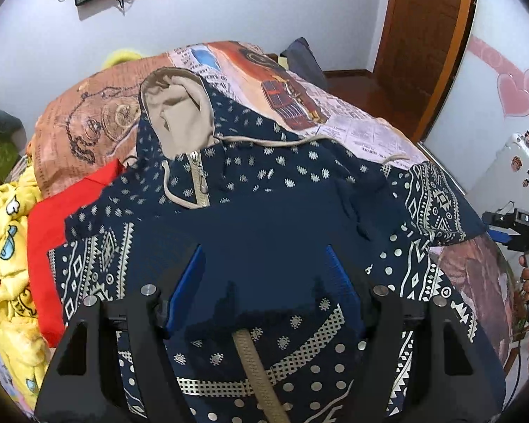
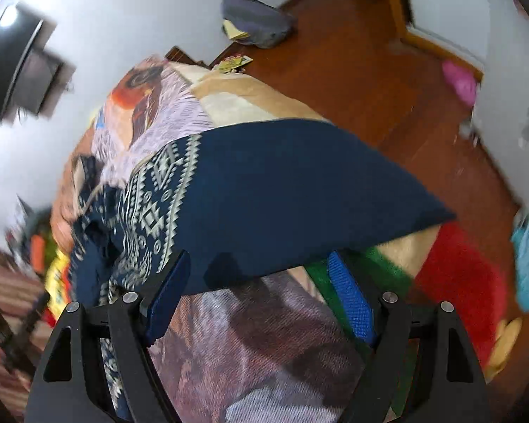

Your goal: Fold large clothes

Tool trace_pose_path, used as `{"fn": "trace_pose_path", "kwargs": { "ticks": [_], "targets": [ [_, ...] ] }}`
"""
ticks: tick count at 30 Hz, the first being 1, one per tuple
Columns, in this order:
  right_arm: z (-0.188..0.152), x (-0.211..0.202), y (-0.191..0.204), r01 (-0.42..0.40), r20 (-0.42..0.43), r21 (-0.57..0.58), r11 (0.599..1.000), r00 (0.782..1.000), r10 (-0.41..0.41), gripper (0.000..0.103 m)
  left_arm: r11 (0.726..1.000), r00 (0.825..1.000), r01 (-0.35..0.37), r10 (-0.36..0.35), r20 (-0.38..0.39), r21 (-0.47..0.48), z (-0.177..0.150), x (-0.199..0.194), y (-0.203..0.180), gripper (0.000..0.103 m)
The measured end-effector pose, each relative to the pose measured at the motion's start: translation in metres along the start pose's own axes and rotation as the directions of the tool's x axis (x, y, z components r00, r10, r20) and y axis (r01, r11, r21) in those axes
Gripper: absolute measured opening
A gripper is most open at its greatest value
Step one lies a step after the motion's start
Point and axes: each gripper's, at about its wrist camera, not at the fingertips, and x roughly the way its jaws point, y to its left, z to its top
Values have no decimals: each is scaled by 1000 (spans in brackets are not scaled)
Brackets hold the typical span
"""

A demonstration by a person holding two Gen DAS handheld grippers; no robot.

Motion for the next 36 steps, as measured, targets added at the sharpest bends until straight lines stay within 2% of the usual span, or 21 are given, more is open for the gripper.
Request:
{"fn": "trace_pose_path", "kwargs": {
  "ticks": [4,12,13,15,17,18,19,21,25,29,32,36],
  "targets": [
    [5,2,-7,-33,13,57,998,999,33,78,1000,1000,-7,6,-19,-14,-3,7,4,69],
    [26,20,-12,5,47,116,993,999,-11,77,999,999,-14,12,-42,-44,-12,13,13,69],
    [29,22,-10,28,56,116,993,998,-35,74,999,999,-18,17,-43,-44,-13,12,14,69],
    [32,21,-4,85,73,96,992,993,-92,60,999,999,-27,26,-41,-43,-15,10,16,69],
    [36,19,4,114,94,71,991,988,-120,34,998,999,-33,31,-32,-45,-16,7,19,69],
    [38,17,8,121,106,61,991,986,-127,28,998,999,-34,32,-28,-46,-17,5,20,69],
    [40,14,13,118,120,52,992,985,-123,17,998,999,-35,34,-24,-48,-17,2,22,69],
    [46,5,24,108,154,31,994,982,-111,12,998,999,-40,39,-15,-52,-18,-1,26,69],
    [57,-23,68,92,245,-74,993,967,-71,9,997,999,-35,35,8,-74,-19,-11,34,69],
    [61,-53,134,54,316,-222,974,949,20,9,995,999,-32,35,33,-93,-21,-22,41,69],
    [57,-70,184,8,336,-330,944,935,109,9,994,998,-30,35,53,-106,-22,-31,48,69],
    [46,-70,239,-65,301,-436,898,930,214,9,991,996,-24,34,78,-130,-26,-44,59,69]
  ]
}}
